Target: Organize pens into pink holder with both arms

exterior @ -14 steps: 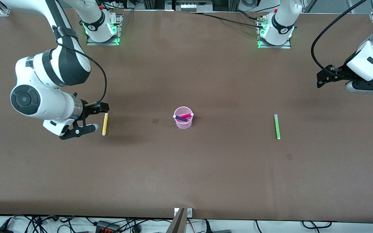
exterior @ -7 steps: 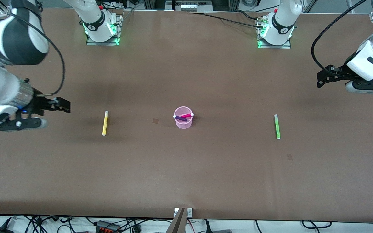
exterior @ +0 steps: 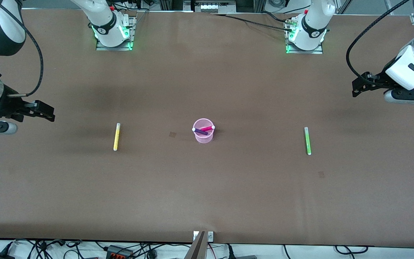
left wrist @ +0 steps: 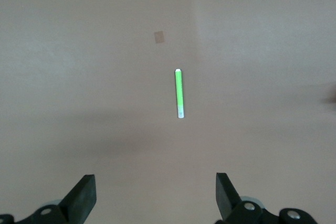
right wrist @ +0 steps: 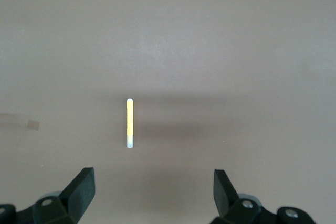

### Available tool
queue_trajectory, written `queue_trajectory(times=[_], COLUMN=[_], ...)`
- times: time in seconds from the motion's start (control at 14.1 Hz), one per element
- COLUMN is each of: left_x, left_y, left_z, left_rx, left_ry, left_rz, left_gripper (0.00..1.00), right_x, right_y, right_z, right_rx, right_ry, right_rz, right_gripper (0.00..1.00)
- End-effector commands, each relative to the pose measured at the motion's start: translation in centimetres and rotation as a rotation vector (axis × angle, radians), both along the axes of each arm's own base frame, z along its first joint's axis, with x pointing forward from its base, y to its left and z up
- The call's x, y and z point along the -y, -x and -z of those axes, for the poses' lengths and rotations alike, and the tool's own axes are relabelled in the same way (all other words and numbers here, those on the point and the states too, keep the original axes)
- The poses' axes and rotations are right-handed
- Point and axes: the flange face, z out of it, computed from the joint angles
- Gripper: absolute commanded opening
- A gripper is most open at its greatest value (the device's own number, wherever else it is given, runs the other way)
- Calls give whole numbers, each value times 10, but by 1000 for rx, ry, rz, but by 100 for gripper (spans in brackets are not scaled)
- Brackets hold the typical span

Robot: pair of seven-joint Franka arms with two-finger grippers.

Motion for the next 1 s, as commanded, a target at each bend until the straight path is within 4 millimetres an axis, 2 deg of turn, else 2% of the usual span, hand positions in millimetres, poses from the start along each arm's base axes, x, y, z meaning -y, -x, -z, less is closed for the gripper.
queue_trajectory(times=[0.0, 0.07, 0.14, 0.21, 0.43, 0.5, 0.71, 0.93], left_x=[3, 4, 4, 3, 3, 2, 3, 4], left_y=[0, 0, 0, 0, 0, 0, 0, 0], left_z=[-6, -6, -6, -6, -6, -6, -6, -7], left_rx=[-4, -2, -2, -1, -3, -1, -1, 0], left_ry=[1, 1, 1, 1, 3, 3, 3, 3], left_rz=[-2, 1, 1, 0, -1, -1, -1, 1], left_gripper=[100, 100, 100, 100, 100, 100, 100, 100], right_x=[5, 6, 15, 25, 30, 30, 32, 32], right_y=[5, 8, 13, 16, 22, 30, 68, 88], right_z=[-18, -25, -32, -32, -35, -33, -26, -25], right_rx=[19, 31, 41, 40, 27, 11, 23, 38], right_ry=[-2, -4, -10, -13, -24, -24, -26, -22], right_rz=[26, 32, 46, 60, 43, 34, 32, 24], right_gripper=[100, 100, 100, 100, 100, 100, 100, 100])
